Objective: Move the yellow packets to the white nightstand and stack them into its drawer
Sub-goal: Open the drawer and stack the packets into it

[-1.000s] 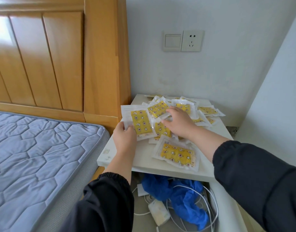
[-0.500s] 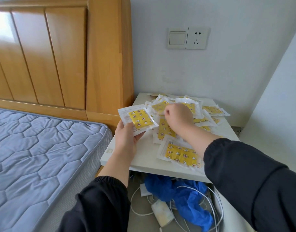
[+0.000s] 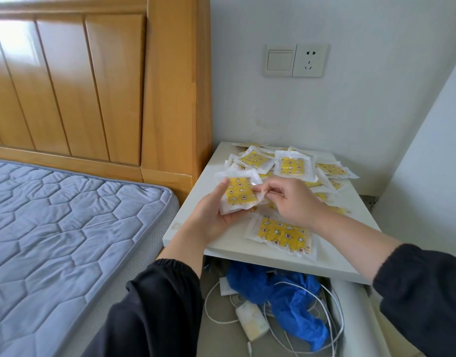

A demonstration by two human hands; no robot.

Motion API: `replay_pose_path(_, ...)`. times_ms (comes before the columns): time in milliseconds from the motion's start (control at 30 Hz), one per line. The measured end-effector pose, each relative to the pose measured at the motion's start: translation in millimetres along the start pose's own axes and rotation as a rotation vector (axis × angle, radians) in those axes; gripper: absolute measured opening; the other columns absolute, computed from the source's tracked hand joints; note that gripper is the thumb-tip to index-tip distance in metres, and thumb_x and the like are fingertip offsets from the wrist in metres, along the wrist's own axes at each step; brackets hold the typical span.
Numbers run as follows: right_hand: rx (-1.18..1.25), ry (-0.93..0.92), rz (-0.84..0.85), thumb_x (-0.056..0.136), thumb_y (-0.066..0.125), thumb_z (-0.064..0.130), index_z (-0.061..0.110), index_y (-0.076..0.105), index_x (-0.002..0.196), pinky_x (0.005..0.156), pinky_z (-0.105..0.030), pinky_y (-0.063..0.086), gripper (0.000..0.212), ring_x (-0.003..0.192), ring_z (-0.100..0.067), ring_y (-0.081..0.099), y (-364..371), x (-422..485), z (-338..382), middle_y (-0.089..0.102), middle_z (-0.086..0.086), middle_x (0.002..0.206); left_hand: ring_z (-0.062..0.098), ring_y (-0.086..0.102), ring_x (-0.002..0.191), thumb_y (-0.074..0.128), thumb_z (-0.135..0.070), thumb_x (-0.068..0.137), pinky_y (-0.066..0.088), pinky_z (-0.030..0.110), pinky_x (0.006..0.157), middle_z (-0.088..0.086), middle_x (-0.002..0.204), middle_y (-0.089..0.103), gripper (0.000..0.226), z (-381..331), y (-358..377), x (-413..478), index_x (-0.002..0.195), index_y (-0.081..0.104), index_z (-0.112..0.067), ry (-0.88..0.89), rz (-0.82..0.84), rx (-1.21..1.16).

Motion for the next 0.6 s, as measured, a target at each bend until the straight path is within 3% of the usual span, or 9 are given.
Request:
replay_pose_path(67, -0.030, -0.006, 0.010, 0.092, 0.051, -0.002, 0.020, 0.065, 0.080, 0.107, -0.027, 0.036, 0.029, 0.123, -0.004, 0.050, -2, 0, 2, 0.062, 0.008, 0.125, 0.028, 0.069, 0.093, 0.056, -0.012, 0.095, 0.059, 0.038, 0.077, 0.018, 0.113, 0.068, 0.030, 0, -2, 0, 0.123, 0.057, -0.002, 0.027, -0.042, 0.052)
replay_pose_path(133, -0.093, 0.019, -0.062, 0.093, 0.053, 0.004, 0.021, 0.069, 0.102, 0.106, -0.024, 0.031, 0.025, 0.122, -0.002, 0.045, -12, -1, 0, 0.056, 0.012, 0.128, 0.030, 0.068, 0.098, 0.059, -0.003, 0.091, 0.056, 0.042, 0.085, 0.016, 0.113, 0.068, 0.027, -1, -5, 0, 0.118, 0.060, -0.005, 0.076, -0.102, 0.041)
replay_pose_path(167, -0.129, 0.047, -0.111, 0.093, 0.055, 0.009, 0.020, 0.067, 0.109, 0.100, -0.023, 0.034, 0.023, 0.116, -0.002, 0.047, -19, -2, -2, 0.057, 0.013, 0.123, 0.031, 0.067, 0.100, 0.059, -0.001, 0.091, 0.054, 0.044, 0.088, 0.016, 0.113, 0.068, 0.024, -3, -7, 0, 0.114, 0.061, -0.007, 0.107, -0.135, 0.011)
replay_pose_path(233, -0.170, 0.156, -0.158, 0.092, 0.059, 0.019, 0.016, 0.067, 0.103, 0.080, -0.021, 0.041, 0.014, 0.096, -0.007, 0.055, -30, -8, -8, 0.063, 0.010, 0.105, 0.034, 0.066, 0.103, 0.058, 0.001, 0.090, 0.052, 0.049, 0.091, 0.015, 0.112, 0.068, 0.024, -5, -10, -2, 0.111, 0.061, -0.011, 0.161, -0.191, -0.036)
replay_pose_path(300, -0.194, 0.273, -0.078, 0.088, 0.064, 0.030, 0.015, 0.066, 0.089, 0.069, -0.024, 0.045, 0.015, 0.082, -0.013, 0.059, -31, -16, -12, 0.065, 0.007, 0.088, 0.034, 0.066, 0.102, 0.058, 0.004, 0.089, 0.052, 0.050, 0.090, 0.012, 0.108, 0.068, 0.026, -7, -11, -3, 0.108, 0.060, -0.013, 0.200, -0.235, -0.001)
replay_pose_path(367, -0.263, 0.353, 0.065, 0.081, 0.069, 0.045, 0.017, 0.064, 0.087, 0.072, -0.030, 0.051, 0.029, 0.080, -0.013, 0.061, -24, -26, -12, 0.065, 0.006, 0.085, 0.031, 0.067, 0.100, 0.059, 0.005, 0.089, 0.054, 0.050, 0.088, 0.009, 0.104, 0.069, 0.026, -7, -9, -5, 0.106, 0.059, -0.015, 0.244, -0.266, 0.075)
replay_pose_path(500, -0.522, 0.384, 0.350, 0.073, 0.069, 0.060, 0.023, 0.054, 0.119, 0.081, -0.029, 0.046, 0.061, 0.099, -0.011, 0.053, -8, -42, -4, 0.056, 0.009, 0.110, 0.027, 0.066, 0.096, 0.052, 0.005, 0.093, 0.053, 0.049, 0.090, 0.003, 0.099, 0.068, 0.028, -7, -8, -8, 0.108, 0.058, -0.018, 0.309, -0.324, 0.098)
replay_pose_path(600, -0.629, 0.341, 0.383, 0.075, 0.069, 0.058, 0.021, 0.052, 0.123, 0.082, -0.028, 0.040, 0.063, 0.111, -0.016, 0.049, -5, -43, 1, 0.052, 0.002, 0.123, 0.028, 0.064, 0.100, 0.047, 0.005, 0.095, 0.053, 0.049, 0.090, 0.003, 0.103, 0.066, 0.030, -6, -9, -10, 0.112, 0.056, -0.019, 0.328, -0.358, 0.110)
Point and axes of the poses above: each hand's wrist, its own x-axis towards the middle knuckle, its own y-axis out of the palm, z = x × y, the point moved 6 cm from there along x, towards the middle knuckle
